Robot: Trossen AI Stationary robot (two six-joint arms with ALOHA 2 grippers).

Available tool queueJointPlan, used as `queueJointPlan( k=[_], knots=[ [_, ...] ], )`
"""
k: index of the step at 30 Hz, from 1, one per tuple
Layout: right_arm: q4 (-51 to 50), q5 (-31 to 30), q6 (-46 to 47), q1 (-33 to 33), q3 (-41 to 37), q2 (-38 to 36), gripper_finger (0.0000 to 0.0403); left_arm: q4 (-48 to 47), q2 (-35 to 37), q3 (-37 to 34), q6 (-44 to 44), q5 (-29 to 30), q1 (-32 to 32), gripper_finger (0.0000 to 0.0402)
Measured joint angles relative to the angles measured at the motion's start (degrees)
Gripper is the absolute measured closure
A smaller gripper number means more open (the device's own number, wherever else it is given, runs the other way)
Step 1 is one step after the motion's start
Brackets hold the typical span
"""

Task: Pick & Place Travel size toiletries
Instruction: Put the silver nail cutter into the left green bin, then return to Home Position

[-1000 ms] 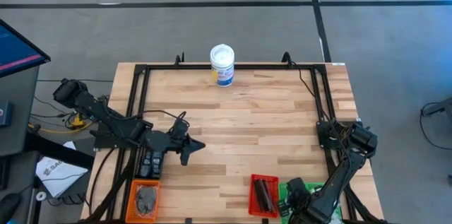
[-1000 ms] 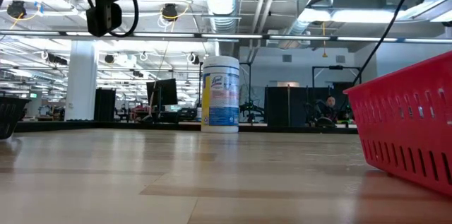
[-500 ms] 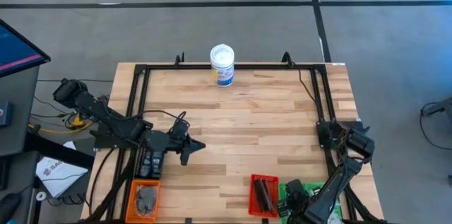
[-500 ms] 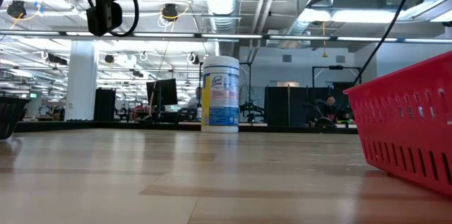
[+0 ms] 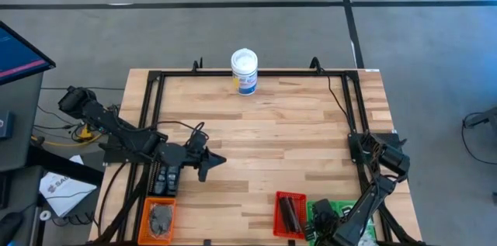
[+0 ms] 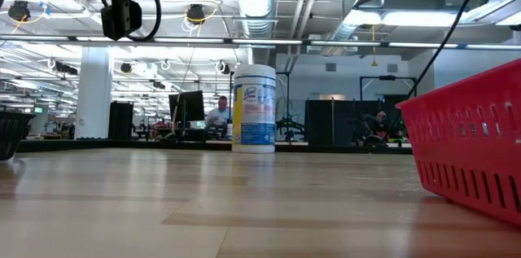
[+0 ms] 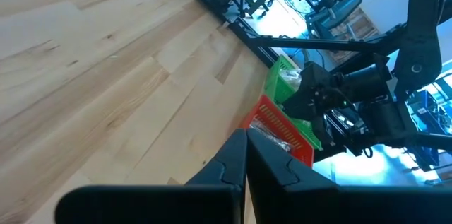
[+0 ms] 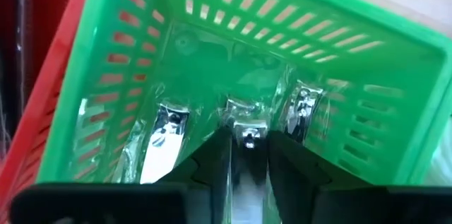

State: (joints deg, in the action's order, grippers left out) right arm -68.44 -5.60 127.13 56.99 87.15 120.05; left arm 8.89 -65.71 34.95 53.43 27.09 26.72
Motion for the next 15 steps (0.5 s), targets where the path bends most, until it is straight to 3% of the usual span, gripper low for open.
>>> queueJointPlan(
  k=[9,15],
  knots=[
    [0.12,0.48,-0.46,0.07,0.00,0.00,0.0263,0.19,0.00,-0.02,0.00,0.04,0.00,0.0402],
    [-1.19,1.16,-4.88,0.07,0.83,-1.38,0.0245,0.21,0.00,-0.02,-0.02,0.04,0.00,0.0402]
  ],
)
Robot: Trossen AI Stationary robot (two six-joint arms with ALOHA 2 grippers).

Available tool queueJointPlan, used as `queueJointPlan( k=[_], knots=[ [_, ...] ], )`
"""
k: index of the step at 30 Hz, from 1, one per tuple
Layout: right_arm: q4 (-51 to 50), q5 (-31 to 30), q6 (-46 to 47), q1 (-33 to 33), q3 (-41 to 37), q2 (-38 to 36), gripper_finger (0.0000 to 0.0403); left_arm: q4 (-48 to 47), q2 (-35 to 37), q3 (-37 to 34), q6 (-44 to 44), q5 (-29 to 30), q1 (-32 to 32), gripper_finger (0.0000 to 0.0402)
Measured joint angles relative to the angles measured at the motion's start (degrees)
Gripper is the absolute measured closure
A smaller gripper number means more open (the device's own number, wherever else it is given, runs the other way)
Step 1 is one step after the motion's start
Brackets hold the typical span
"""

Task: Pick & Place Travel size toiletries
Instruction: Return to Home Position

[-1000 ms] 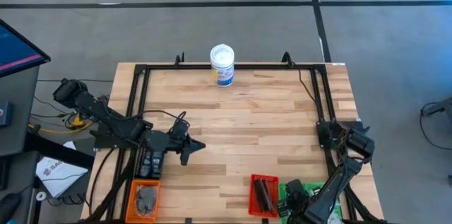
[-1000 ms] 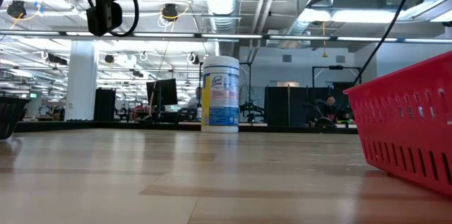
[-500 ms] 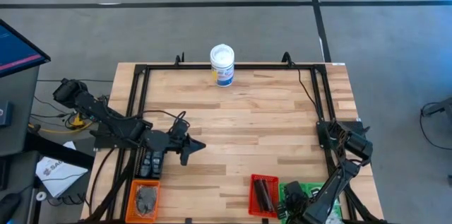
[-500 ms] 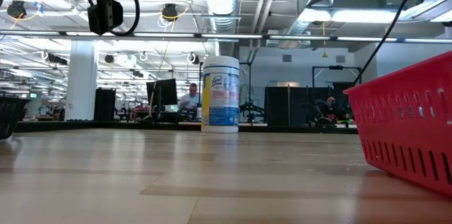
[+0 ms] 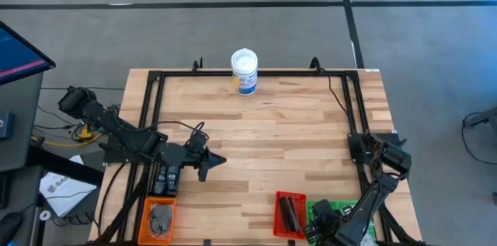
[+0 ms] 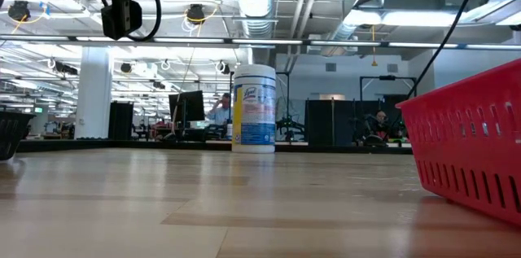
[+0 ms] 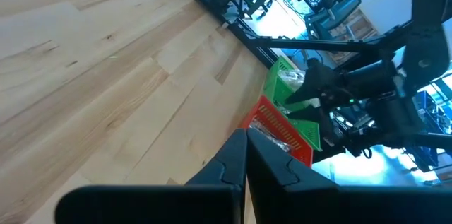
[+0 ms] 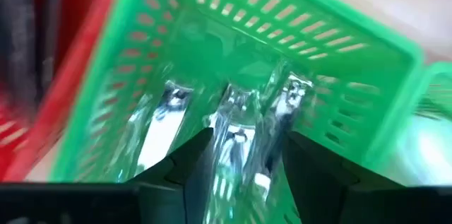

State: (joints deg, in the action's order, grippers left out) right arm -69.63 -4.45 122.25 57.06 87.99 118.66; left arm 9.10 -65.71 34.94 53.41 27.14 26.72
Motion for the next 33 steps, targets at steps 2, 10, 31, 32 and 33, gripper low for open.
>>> queueJointPlan(
  k=[2,10,31,32,33],
  knots=[
    [-2.29,-0.24,-1.92,-0.19,1.63,-0.65,0.0244,0.00,0.00,0.00,0.00,0.02,-0.02,0.0402],
    [-19.66,-8.07,-4.36,-0.40,11.65,-2.24,0.0252,0.15,0.00,0.00,-0.39,0.42,-0.15,0.0402],
    [-9.93,-27.08,-60.21,-20.74,30.65,-3.97,0.0303,0.37,0.00,0.01,-2.68,0.27,-0.15,0.0402],
    [-9.62,-28.05,-62.04,-21.76,31.53,-3.99,0.0306,0.37,0.00,0.00,-3.41,0.24,-0.15,0.0402],
    [-9.28,-28.84,-63.79,-22.81,32.31,-3.99,0.0310,0.37,0.00,0.00,-3.71,0.24,-0.15,0.0402]
  ],
)
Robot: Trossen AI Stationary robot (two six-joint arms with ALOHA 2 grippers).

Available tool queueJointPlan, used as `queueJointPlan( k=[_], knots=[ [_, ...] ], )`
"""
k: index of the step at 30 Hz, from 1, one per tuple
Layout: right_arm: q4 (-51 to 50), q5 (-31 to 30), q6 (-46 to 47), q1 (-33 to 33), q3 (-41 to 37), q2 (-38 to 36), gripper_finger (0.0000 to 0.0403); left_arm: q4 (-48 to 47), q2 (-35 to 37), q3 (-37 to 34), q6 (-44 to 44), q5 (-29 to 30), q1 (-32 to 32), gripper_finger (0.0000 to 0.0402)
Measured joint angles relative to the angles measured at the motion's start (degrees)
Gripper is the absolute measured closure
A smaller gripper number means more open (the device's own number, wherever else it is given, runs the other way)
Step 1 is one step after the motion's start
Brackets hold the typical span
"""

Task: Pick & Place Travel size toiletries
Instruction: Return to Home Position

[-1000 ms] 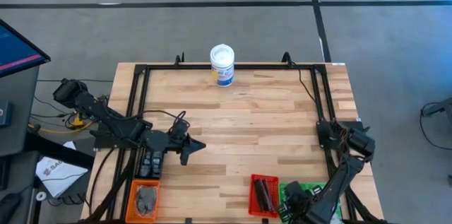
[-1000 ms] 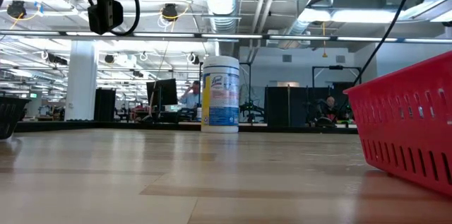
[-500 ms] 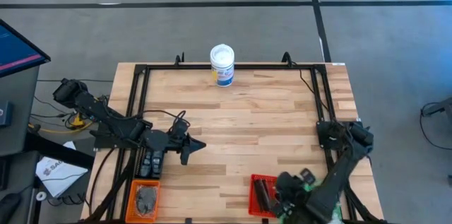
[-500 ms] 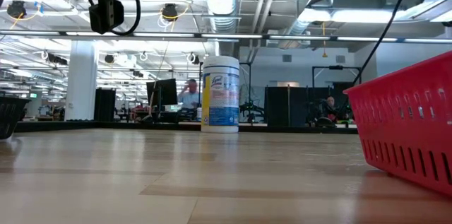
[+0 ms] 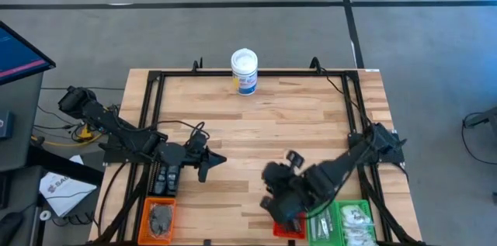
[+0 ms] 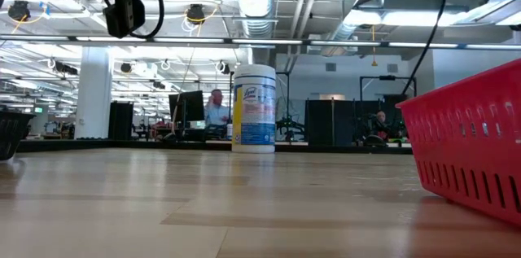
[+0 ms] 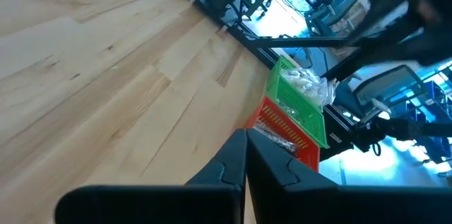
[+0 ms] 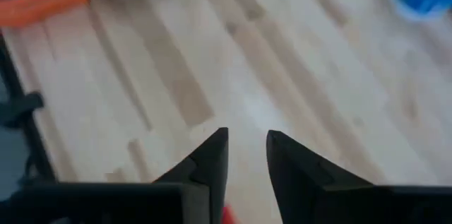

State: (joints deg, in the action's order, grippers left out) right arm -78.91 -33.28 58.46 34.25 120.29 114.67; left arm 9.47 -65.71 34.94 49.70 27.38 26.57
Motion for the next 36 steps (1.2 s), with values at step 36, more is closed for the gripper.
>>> queueJointPlan(
  k=[36],
  knots=[
    [13.87,1.89,-31.16,-20.57,3.73,-0.42,0.0402,-1.42,5.08,-0.02,-18.15,-24.71,-20.00,0.0402]
  ],
)
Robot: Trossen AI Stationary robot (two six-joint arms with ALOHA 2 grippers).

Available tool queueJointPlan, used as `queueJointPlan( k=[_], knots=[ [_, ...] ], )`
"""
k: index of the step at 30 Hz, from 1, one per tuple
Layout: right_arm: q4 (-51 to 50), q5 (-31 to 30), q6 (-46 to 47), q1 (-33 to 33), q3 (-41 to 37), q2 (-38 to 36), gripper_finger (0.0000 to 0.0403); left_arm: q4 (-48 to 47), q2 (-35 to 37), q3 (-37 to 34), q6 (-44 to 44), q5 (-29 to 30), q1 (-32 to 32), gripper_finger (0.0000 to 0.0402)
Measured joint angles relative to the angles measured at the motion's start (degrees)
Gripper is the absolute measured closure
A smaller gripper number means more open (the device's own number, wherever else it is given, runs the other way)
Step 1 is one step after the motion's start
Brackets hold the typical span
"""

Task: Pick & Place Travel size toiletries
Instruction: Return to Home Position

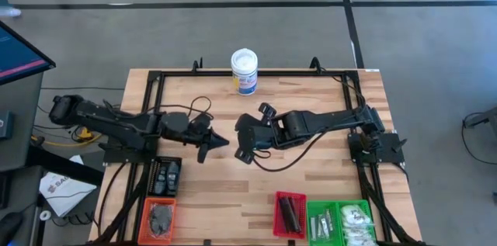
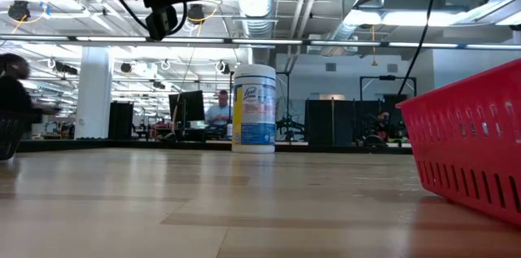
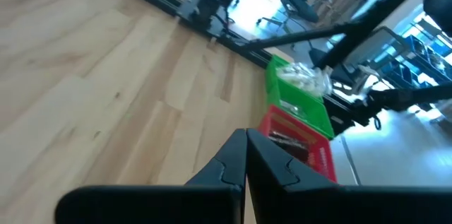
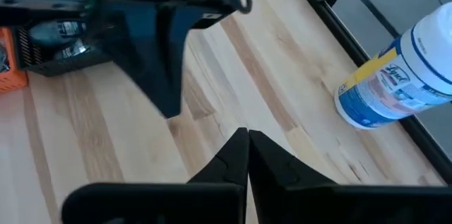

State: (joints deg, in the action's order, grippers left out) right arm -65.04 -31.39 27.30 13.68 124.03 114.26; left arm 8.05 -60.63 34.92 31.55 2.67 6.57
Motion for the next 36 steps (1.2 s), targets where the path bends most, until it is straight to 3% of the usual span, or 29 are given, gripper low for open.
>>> queueJointPlan(
  k=[19,25,36],
  knots=[
    [5.32,4.97,-3.96,1.71,-10.85,-1.72,0.0403,0.09,0.04,0.00,0.79,1.97,-6.03,0.0402],
    [14.54,6.37,-4.76,1.43,-24.14,-10.16,0.0403,0.09,0.01,0.00,1.77,4.87,-6.03,0.0402],
    [36.68,13.78,-3.29,-4.62,-56.25,-33.61,0.0403,0.11,0.00,0.02,3.48,10.06,-6.03,0.0402]
  ],
)
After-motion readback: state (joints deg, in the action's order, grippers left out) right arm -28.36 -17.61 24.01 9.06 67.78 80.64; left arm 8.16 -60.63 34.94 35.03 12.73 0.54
